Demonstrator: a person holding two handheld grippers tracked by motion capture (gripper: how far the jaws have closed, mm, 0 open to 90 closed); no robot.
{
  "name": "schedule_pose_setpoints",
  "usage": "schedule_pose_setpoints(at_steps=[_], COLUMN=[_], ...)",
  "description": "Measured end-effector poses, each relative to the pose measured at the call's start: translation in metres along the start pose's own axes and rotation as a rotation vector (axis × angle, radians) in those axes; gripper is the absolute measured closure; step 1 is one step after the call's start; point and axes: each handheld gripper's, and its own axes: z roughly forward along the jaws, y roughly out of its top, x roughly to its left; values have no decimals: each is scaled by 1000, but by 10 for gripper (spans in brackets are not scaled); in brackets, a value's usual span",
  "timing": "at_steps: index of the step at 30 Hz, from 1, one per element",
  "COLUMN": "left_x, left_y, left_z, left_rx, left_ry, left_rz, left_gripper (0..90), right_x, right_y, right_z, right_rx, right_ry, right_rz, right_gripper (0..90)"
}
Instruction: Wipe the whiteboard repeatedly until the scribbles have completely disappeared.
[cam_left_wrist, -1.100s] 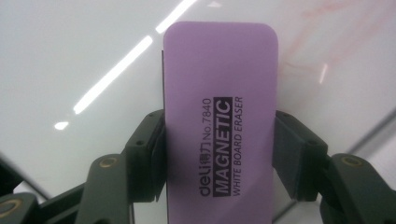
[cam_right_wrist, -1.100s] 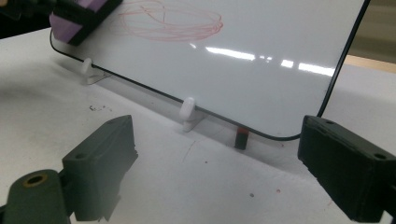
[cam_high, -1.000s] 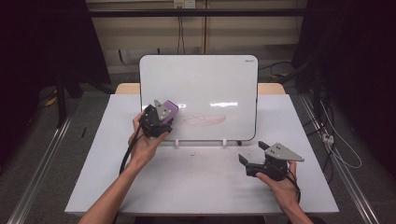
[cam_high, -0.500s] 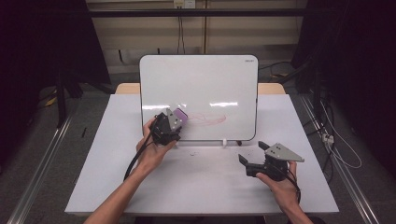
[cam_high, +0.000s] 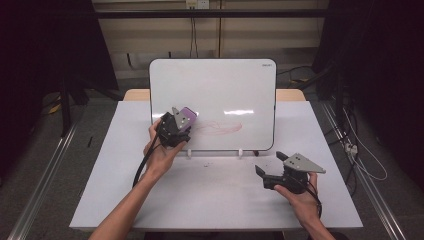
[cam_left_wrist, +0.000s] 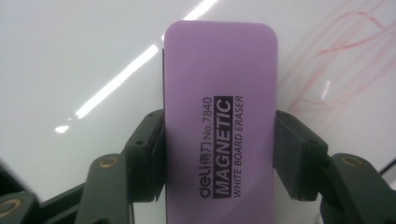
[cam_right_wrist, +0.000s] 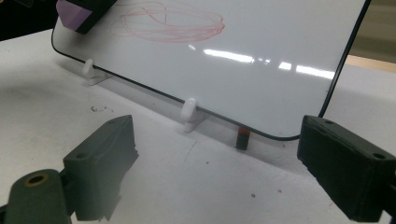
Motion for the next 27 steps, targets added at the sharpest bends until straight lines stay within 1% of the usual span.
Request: schedule_pose_setpoints(at_steps=[2, 6, 7, 8, 9, 10, 11, 12, 13, 14, 16, 17, 18, 19, 20, 21, 22, 23, 24, 25, 26, 27], left_x=[-14, -42, -46, -49, -49, -47, -44, -39, -33, -24, -5, 4, 12, 16, 17, 14, 8, 2, -7, -16, -21, -28], left_y=[1, 3, 3, 3, 3, 3, 3, 2, 2, 2, 2, 1, 0, -2, -2, -2, -1, 0, 1, 4, 6, 7], left_z=[3, 7, 8, 8, 8, 8, 8, 7, 6, 4, 1, 0, -1, -2, -2, -1, 0, 1, 3, 5, 6, 8], left_rx=[-4, -4, -1, -4, -6, -11, -5, -4, -2, -4, -15, -17, -21, -26, -27, -28, -28, -22, -30, -24, -23, -29], left_ry=[-7, -22, -28, -16, -16, -32, -23, -24, -19, 0, 32, 40, 46, 32, 30, 46, 33, 15, 16, 4, -6, -9], left_rz=[35, 106, 126, 144, 144, 133, 144, 134, 112, 93, 30, 3, -27, -56, -54, -39, -36, -21, -4, 23, 24, 41], left_gripper=[413, 412, 412, 412, 413, 413, 413, 413, 413, 413, 413, 414, 413, 413, 414, 413, 414, 413, 414, 413, 413, 413], right_x=[0, 2, 2, 2, 2, 1, 1, 1, 1, 0, 0, -1, -1, -1, -1, 0, 0, 0, 1, 1, 2, 2], right_y=[0, 1, 1, 1, 0, 0, 0, 0, 0, 0, -1, -1, -1, -1, -1, -1, 0, 0, 0, 0, 0, 0], right_z=[0, 1, 1, 1, 1, 1, 1, 1, 0, 0, -1, -1, -1, -1, -1, -1, 0, 0, 1, 1, 1, 0], right_rx=[1, -1, -1, -2, -1, 0, -1, -1, -1, 0, -3, -2, -2, -1, -3, -2, 0, 2, 1, 1, 0, 0], right_ry=[0, 5, 6, 7, 6, 6, 7, 7, 6, 6, 6, 4, 3, 3, 3, 3, 3, 4, 5, 5, 5, 5], right_rz=[3, -7, -7, -8, -7, -6, -5, -2, -3, -1, 1, 1, 2, 2, 2, 1, 2, 3, -1, -2, -4, -5], right_gripper=[111, 111, 111, 111, 111, 111, 111, 111, 111, 111, 111, 112, 112, 112, 112, 112, 112, 112, 112, 112, 112, 112])
